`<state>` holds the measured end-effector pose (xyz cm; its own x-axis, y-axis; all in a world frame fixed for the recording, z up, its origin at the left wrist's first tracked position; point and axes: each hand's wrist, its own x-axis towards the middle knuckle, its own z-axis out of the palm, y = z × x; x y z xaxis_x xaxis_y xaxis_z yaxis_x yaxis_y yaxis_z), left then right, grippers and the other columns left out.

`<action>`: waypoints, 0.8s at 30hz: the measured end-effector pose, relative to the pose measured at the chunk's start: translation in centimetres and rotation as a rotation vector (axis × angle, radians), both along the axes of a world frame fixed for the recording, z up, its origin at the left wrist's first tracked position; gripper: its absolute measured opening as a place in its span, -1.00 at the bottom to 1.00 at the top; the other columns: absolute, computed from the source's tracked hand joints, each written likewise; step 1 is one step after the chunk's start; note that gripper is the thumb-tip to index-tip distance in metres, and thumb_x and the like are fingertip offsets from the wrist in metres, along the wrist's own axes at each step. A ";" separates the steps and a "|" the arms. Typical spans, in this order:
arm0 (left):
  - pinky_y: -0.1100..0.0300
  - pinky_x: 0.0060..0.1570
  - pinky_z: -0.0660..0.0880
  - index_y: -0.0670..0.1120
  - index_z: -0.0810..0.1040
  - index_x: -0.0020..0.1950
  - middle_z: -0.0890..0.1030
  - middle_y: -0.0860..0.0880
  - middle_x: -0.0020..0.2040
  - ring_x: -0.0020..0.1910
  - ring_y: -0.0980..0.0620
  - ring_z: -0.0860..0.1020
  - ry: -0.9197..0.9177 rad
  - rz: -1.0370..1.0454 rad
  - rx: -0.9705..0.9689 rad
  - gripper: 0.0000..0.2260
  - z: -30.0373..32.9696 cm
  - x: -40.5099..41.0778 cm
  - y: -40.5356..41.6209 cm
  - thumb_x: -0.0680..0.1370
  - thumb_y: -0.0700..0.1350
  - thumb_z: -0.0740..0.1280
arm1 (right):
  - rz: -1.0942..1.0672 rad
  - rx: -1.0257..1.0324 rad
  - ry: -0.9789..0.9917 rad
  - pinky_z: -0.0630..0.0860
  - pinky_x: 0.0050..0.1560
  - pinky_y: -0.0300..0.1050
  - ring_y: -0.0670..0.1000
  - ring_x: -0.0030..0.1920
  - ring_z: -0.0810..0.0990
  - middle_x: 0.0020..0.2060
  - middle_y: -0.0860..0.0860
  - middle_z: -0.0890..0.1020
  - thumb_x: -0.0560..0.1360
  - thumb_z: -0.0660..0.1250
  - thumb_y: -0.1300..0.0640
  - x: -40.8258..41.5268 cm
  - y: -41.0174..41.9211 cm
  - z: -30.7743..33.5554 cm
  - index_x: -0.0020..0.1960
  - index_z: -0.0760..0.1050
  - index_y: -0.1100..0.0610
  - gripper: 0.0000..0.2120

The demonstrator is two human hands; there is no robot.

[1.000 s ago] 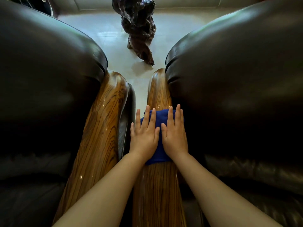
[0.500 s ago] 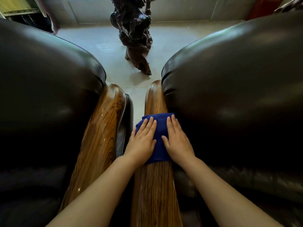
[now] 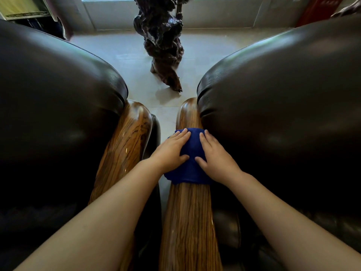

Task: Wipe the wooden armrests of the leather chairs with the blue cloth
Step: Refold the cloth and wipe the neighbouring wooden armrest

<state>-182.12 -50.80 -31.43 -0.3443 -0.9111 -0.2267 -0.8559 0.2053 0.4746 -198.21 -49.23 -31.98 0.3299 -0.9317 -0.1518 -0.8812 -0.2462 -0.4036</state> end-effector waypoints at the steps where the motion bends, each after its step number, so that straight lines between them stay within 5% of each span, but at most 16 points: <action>1: 0.15 0.45 -0.05 -0.04 0.01 0.50 0.04 -0.03 0.55 0.51 0.02 0.01 0.025 0.007 -0.001 -0.32 0.1 0.0 -0.2 0.50 -0.12 0.33 | 0.003 0.030 0.000 -0.06 0.46 -0.13 0.04 0.52 -0.07 0.54 0.11 -0.06 0.55 0.22 0.03 -0.1 -0.4 0.2 0.51 -0.12 0.19 -0.29; 13: 0.05 0.29 0.32 -0.01 0.40 0.35 0.49 -0.02 0.33 0.25 -0.04 0.37 0.052 0.148 -0.205 -0.53 -0.1 -0.4 -0.4 0.44 -0.13 0.36 | -0.020 -0.063 -0.051 0.18 0.36 -0.09 0.14 0.35 0.29 0.41 0.09 0.33 0.50 0.26 0.22 0.2 -1.6 1.0 0.41 0.24 0.20 -0.51; 16: 0.07 0.19 0.38 0.05 0.42 0.33 0.52 -0.07 0.23 0.16 -0.03 0.42 0.055 0.169 -0.205 -0.58 -0.4 -0.4 1.2 0.47 -0.10 0.32 | 0.019 -0.052 -0.098 0.16 0.38 -0.11 0.10 0.36 0.29 0.37 0.08 0.40 0.47 0.27 0.27 -0.3 -1.2 1.2 0.36 0.32 0.19 -0.54; 24: 0.06 0.30 0.36 0.04 0.42 0.33 0.51 -0.08 0.26 0.19 -0.02 0.45 0.128 0.101 -0.121 -0.57 0.2 1.1 5.3 0.48 -0.23 0.30 | -0.019 -0.058 -0.226 0.15 0.36 -0.23 -0.01 0.36 0.32 0.37 0.00 0.42 0.42 0.38 0.22 -1.6 2.4 1.0 0.36 0.37 0.11 -0.48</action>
<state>-180.98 -45.47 -31.21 -0.2684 -0.9605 -0.0737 -0.8094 0.1834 0.5578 -199.82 -46.84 -31.02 0.3319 -0.9431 -0.0221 -0.7749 -0.2592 -0.5765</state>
